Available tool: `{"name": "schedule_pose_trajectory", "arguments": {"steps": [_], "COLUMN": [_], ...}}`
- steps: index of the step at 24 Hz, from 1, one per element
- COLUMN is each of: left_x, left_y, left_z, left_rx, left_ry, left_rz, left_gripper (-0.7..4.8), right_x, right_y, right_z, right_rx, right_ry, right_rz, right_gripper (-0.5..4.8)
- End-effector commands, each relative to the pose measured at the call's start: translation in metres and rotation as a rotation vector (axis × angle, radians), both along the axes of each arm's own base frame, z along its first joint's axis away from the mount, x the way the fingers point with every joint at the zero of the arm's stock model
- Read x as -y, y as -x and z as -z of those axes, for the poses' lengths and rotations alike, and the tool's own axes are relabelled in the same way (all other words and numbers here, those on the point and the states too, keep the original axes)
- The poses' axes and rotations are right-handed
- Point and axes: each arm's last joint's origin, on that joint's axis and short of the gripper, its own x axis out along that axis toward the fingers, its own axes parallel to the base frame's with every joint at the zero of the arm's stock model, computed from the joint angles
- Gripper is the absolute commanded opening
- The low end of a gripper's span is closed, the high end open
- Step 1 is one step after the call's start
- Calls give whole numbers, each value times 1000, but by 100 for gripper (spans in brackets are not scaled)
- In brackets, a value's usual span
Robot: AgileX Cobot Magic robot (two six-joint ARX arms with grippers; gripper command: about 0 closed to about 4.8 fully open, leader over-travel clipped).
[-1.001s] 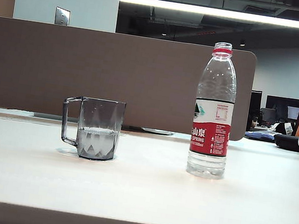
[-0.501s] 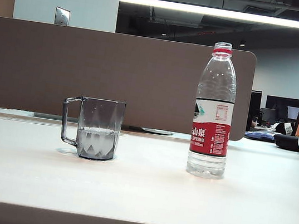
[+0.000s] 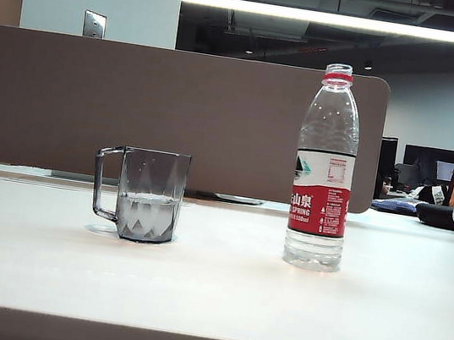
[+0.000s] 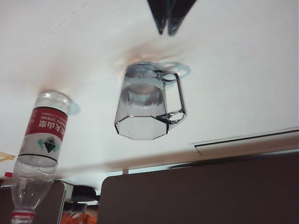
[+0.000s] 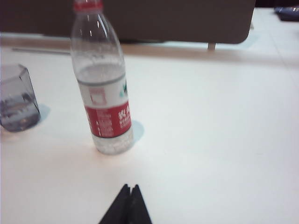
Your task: Pick up the mineral water bottle on the table and pour water into the mug until it's half full.
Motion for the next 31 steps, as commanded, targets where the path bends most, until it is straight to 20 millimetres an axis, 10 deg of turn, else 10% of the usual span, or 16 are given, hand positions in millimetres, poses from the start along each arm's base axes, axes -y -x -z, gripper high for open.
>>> {"name": "schedule_pose_trajectory", "arguments": {"steps": [1, 10, 31], "left_x": [-2, -13, -28], "left_y": [-4, -8, -10], "left_z": [5, 6, 5], "left_rx": [54, 66, 73], "left_ry": [14, 2, -3], "left_rz": [-38, -165, -460], "left_gripper": [-5, -5, -5], "right_x": [-1, 1, 20], "right_y": [-3, -13, -18], "right_z": [5, 32, 27], "right_rx": [51, 60, 112], "right_ry": [-22, 33, 116], "right_rz": [8, 65, 250], "right_gripper": [-5, -5, -5]}}
